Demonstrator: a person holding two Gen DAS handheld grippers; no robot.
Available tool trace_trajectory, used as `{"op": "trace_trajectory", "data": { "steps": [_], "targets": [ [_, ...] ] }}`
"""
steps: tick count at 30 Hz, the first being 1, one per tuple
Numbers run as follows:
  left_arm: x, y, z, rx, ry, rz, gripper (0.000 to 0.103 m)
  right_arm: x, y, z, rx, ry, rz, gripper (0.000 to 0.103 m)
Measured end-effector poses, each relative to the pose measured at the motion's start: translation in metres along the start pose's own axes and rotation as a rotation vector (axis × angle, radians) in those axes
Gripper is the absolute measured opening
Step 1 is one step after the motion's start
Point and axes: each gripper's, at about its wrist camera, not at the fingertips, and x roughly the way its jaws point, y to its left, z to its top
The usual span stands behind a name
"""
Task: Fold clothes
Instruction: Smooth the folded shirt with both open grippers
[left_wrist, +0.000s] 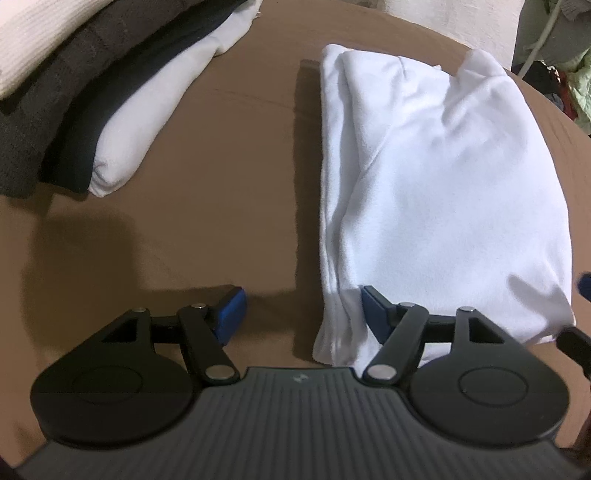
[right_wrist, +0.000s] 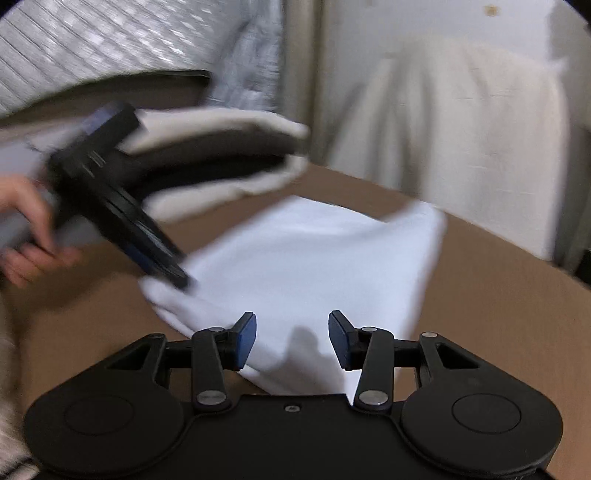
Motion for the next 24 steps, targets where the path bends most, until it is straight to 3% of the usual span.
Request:
{"op": "trace_trajectory", "data": {
  "steps": [4, 8, 11, 14, 16, 20, 24],
  "targets": [
    [-0.001, 0.000, 0.001, 0.012, -0.001, -0.006, 0.071, 0.038, -0.012, -0.003, 0.071, 0.227, -0.015, 0.048],
    [-0.012, -0.001, 0.006, 0.038, -0.042, -0.005, 0.070, 0.034, -0.002, -0.026, -0.042, 0.328, -0.056, 0.048],
    [-0.033, 0.006, 0.013, 0.013, -0.150, -0.053, 0.070, 0.027, 0.006, -0.017, -0.126, 0.381, -0.059, 0.048],
    [-0.041, 0.015, 0.025, -0.040, -0.265, -0.126, 0.070, 0.011, -0.007, 0.007, -0.146, 0.308, -0.002, 0.050],
    [-0.036, 0.014, 0.042, -0.043, -0.327, -0.149, 0.070, 0.010, -0.025, 0.027, -0.127, 0.241, 0.031, 0.056],
    [-0.009, -0.004, 0.093, -0.028, -0.365, -0.213, 0.069, 0.048, -0.084, 0.065, -0.012, 0.115, 0.026, 0.059],
    [0.029, -0.023, 0.130, -0.001, -0.306, -0.113, 0.069, 0.086, -0.143, 0.072, 0.186, -0.003, -0.016, 0.059]
  ]
}}
